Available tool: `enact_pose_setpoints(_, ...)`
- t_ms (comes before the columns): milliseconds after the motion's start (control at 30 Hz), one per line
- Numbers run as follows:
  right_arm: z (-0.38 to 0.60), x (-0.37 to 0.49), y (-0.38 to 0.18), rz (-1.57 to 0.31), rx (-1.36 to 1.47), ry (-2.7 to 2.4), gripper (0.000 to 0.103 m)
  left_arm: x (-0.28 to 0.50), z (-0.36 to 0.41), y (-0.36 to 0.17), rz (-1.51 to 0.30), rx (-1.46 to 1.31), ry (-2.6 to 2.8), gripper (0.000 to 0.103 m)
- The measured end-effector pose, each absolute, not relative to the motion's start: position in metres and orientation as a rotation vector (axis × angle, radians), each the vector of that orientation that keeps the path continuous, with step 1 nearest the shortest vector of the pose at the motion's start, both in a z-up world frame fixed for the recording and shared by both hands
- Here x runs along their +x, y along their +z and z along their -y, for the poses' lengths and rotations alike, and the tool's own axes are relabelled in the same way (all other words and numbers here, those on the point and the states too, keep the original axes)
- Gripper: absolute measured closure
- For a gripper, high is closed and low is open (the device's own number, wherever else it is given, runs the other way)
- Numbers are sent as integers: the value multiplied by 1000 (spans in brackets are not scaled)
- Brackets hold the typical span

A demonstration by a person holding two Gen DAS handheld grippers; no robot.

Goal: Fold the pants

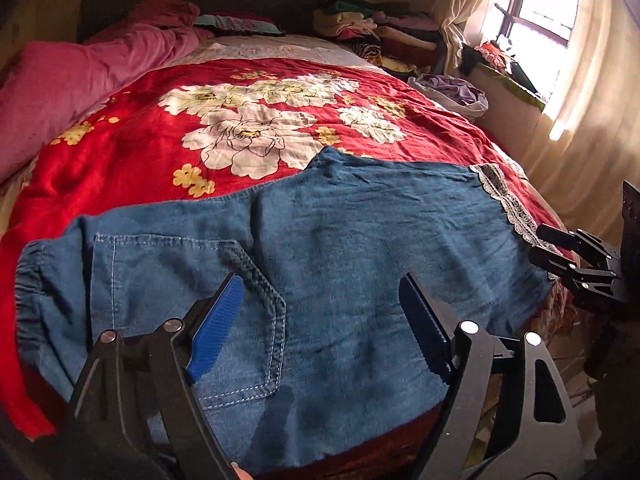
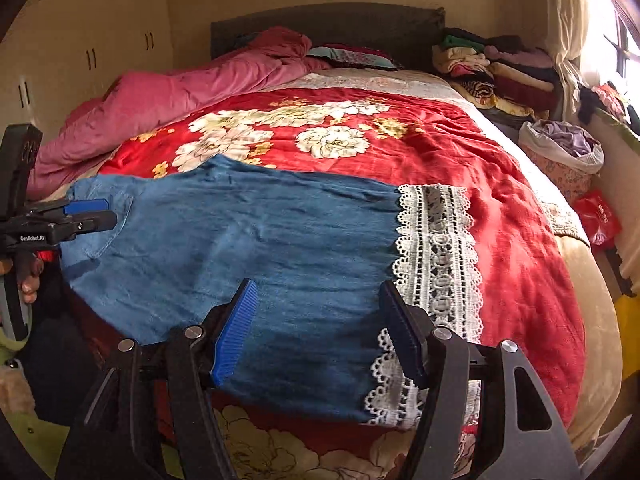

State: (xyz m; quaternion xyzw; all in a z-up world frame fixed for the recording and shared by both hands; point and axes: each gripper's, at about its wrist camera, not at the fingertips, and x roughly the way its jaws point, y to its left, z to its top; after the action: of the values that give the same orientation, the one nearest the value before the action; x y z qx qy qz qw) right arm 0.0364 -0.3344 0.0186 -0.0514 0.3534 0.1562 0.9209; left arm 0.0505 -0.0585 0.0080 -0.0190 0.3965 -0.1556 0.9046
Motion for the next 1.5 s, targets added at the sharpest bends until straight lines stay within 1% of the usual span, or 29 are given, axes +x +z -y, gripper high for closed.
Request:
enact_pose_setpoints(67, 328, 36, 19, -737, -119, 334, 41, 51, 59, 4, -835, -34, -315, 28)
enact_pose_setpoints(133, 329, 38, 19, -746, -117, 315, 41, 53, 60, 0, -841, -22, -288, 22)
enact_pose_setpoints(167, 330, 40, 19, -752, -113, 315, 41, 55, 60, -2, -850, -9, -257, 15)
enact_pose_setpoints(200, 332, 41, 19, -760, -114, 305, 41, 57, 58, -6, -862, 2, -220, 12)
enact_pose_setpoints(300, 341, 41, 12, -796, -135, 253, 41, 62, 47, -17, -898, -9, -178, 12)
enact_pose_setpoints(500, 366, 39, -13, -891, -118, 172, 41, 64, 30, -18, -898, -50, -180, 12)
enact_pose_setpoints(667, 375, 37, -18, -887, -55, 187, 41, 68, 24, -24, -908, -55, -178, 12)
enact_pose_setpoints(867, 373, 35, -23, -860, -57, 173, 40, 71, 29, -30, -916, -13, -165, 11)
enact_pose_setpoints(1033, 375, 36, -17, -869, -25, 178, 40, 65, 31, -23, -905, -6, -157, 11)
enact_pose_setpoints(1233, 390, 31, 2, -860, 106, 219, 41, 52, 29, -3, -886, -20, -147, 10)
enact_pose_setpoints(1467, 393, 23, 19, -814, 112, 220, 41, 42, 33, 20, -836, -14, -136, 10)
enact_pose_setpoints(1500, 392, 22, 21, -809, 108, 220, 34, 41, 35, 22, -831, -11, -137, 10)
